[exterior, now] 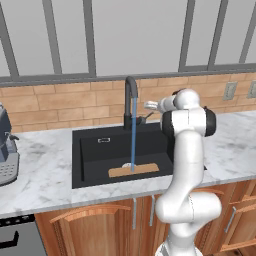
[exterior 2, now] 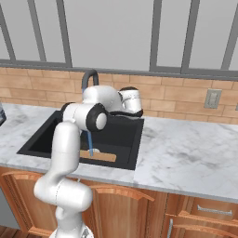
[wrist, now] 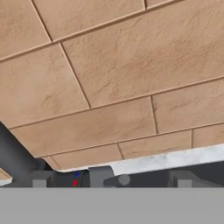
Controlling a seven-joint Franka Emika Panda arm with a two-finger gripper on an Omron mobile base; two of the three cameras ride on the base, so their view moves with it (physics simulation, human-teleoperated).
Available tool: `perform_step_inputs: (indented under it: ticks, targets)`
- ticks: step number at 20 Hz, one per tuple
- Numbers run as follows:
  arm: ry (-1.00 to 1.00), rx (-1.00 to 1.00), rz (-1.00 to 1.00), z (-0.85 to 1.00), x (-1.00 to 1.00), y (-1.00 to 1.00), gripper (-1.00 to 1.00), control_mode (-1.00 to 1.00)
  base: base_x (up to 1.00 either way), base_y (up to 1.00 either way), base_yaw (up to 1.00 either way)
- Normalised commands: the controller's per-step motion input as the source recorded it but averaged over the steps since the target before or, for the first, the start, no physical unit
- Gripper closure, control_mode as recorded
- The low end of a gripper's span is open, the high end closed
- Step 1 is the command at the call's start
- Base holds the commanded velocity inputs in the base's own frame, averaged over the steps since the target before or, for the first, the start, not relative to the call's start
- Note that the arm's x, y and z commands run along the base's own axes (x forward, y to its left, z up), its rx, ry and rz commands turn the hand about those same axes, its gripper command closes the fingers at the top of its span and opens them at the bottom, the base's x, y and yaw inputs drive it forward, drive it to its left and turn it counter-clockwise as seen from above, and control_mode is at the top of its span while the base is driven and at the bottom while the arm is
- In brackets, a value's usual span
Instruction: Turn on the sink faucet with hot water and rinse the cutting board for ten seconds, then turn off the faucet. Push the cutting board to reach the water if necessary.
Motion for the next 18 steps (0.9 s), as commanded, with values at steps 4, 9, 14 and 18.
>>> perform_step_inputs:
  ticks: [4, 9, 14, 18]
  targets:
    - [0.02, 0.07, 0.07, 0.00, 0.00, -0.33, -1.00, -1.00, 0.00, 0.00, 0.00]
    - [0.04, 0.08, 0.09, 0.00, 0.00, -0.33, -1.00, -1.00, 0.00, 0.00, 0.00]
    - [0.06, 0.07, 0.12, 0.00, 0.00, -0.29, -1.00, -1.00, 0.00, 0.00, 0.00]
    - [0.07, 0.08, 0.12, 0.00, 0.00, -0.30, -1.00, -1.00, 0.00, 0.00, 0.00]
